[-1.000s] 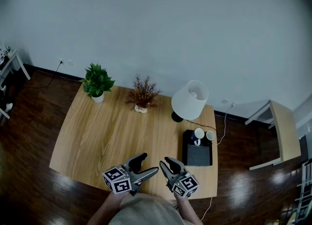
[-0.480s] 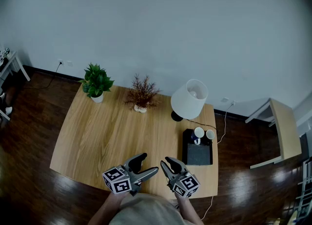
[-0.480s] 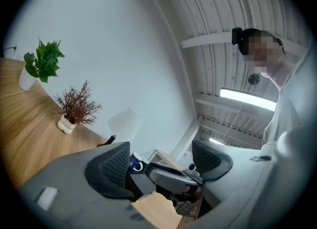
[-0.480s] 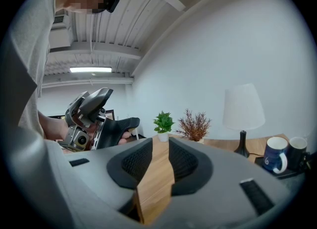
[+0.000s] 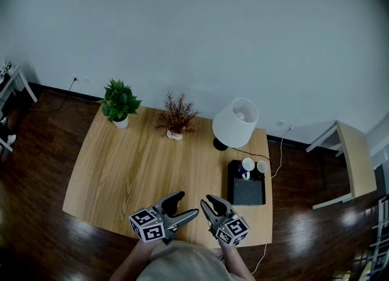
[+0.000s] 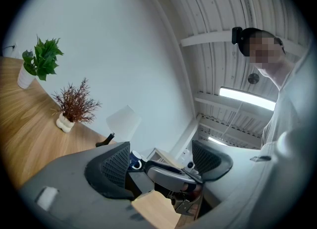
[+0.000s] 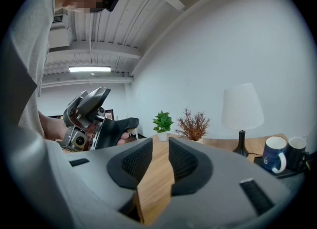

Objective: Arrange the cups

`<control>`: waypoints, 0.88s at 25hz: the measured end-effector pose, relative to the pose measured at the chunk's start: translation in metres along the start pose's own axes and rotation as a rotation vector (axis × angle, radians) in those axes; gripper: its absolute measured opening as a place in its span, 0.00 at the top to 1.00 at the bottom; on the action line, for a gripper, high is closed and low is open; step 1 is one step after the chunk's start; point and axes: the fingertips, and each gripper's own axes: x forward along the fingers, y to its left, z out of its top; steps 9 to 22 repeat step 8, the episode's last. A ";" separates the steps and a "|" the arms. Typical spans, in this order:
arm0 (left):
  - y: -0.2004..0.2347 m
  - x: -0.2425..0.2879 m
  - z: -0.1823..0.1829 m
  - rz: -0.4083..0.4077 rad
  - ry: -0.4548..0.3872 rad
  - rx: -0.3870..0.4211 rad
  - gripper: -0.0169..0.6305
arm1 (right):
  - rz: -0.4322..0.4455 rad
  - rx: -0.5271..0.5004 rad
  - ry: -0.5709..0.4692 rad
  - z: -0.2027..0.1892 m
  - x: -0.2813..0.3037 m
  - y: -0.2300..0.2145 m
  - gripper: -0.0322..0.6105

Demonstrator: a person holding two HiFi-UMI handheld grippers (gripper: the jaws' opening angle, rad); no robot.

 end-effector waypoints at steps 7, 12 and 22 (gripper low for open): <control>0.001 0.001 -0.001 0.003 0.003 -0.003 0.38 | -0.001 -0.001 0.004 0.000 0.000 -0.002 0.79; 0.001 0.001 -0.001 0.004 0.002 -0.003 0.38 | -0.002 0.000 0.003 0.000 -0.001 -0.003 0.79; 0.001 0.001 -0.001 0.004 0.002 -0.003 0.38 | -0.002 0.000 0.003 0.000 -0.001 -0.003 0.79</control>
